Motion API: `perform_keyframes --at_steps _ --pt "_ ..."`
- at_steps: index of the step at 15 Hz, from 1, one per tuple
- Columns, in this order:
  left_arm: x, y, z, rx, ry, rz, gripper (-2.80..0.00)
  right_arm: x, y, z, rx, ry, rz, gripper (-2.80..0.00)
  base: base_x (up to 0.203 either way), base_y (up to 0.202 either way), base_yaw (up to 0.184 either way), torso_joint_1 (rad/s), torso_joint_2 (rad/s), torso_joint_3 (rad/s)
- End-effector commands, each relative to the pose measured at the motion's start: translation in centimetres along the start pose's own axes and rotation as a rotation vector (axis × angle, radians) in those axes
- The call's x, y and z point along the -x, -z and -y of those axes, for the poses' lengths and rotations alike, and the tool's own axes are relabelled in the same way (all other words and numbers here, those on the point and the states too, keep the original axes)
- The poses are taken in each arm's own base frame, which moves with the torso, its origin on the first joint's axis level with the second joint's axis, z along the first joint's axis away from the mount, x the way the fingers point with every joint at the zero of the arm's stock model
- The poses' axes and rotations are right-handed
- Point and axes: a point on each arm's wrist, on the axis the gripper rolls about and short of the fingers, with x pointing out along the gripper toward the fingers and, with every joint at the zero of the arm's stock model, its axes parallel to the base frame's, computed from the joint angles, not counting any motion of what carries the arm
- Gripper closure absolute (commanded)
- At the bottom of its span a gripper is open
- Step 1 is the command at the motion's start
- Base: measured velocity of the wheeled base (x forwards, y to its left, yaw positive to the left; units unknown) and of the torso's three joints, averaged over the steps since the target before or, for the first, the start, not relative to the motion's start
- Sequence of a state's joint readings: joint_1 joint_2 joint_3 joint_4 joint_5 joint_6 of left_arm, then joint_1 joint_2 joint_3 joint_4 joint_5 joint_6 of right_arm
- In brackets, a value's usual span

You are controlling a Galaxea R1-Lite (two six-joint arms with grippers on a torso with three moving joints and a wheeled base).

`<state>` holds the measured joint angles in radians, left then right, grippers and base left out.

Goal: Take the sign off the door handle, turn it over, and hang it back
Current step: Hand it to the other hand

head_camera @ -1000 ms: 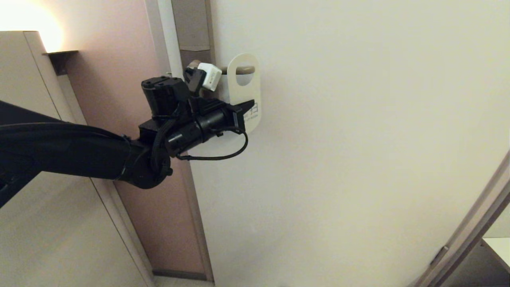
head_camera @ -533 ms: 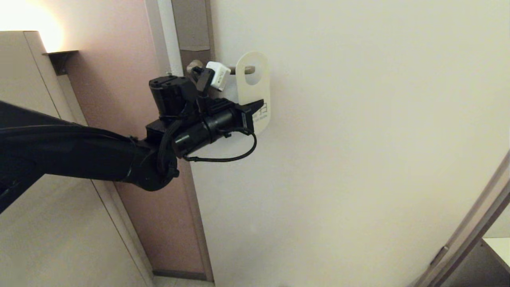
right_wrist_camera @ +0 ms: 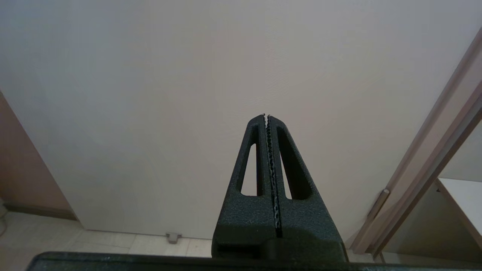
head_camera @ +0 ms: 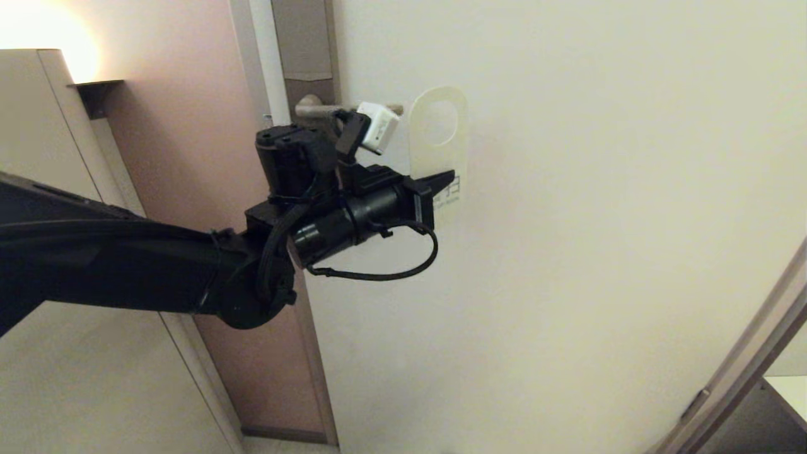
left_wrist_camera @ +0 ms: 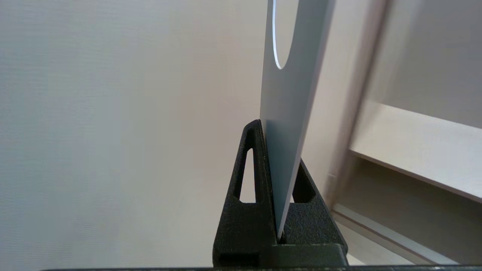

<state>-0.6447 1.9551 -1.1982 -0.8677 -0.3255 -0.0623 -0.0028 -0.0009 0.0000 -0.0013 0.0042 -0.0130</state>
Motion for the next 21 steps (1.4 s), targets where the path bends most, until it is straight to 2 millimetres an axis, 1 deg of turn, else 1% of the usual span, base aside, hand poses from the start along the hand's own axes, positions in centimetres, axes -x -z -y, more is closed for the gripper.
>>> perform_keyframes --at_steps 1,3,6,11,13,17,21 --pt "0.7 -0.7 1.3 -0.002 0.026 0.010 0.00 0.0 0.0 0.0 0.001 0.000 -0.001 0.00 0.000 0.000 0.000 0.000 0.00 0.000" --pt "1.5 -1.0 2.3 0.003 0.048 0.004 0.00 0.0 0.0 0.0 0.001 0.000 -0.001 0.00 0.000 0.000 0.000 0.000 0.00 0.000" --pt "3.5 -0.8 3.4 0.018 0.088 -0.031 0.00 0.0 0.0 0.0 0.001 -0.001 -0.001 0.00 0.000 0.000 0.000 0.000 0.00 0.000" --pt "7.9 -2.4 5.0 0.049 0.226 -0.082 0.00 0.0 0.0 0.0 0.001 0.000 -0.001 0.00 0.000 0.000 0.000 0.000 0.00 0.000" --pt "9.1 -3.1 5.6 0.110 0.312 -0.111 0.00 0.0 0.0 0.0 0.001 0.000 -0.001 0.00 0.000 0.000 0.000 0.000 0.00 0.000" --pt "10.1 -4.3 6.2 0.211 0.471 -0.118 0.00 0.0 0.0 0.0 0.001 0.000 -0.001 0.00 0.000 0.000 0.000 0.000 0.00 0.000" --pt "10.1 -4.3 6.4 0.228 0.577 -0.136 0.00 0.0 0.0 0.0 0.001 0.000 -0.001 0.00 0.000 0.000 0.000 0.000 0.00 0.000"
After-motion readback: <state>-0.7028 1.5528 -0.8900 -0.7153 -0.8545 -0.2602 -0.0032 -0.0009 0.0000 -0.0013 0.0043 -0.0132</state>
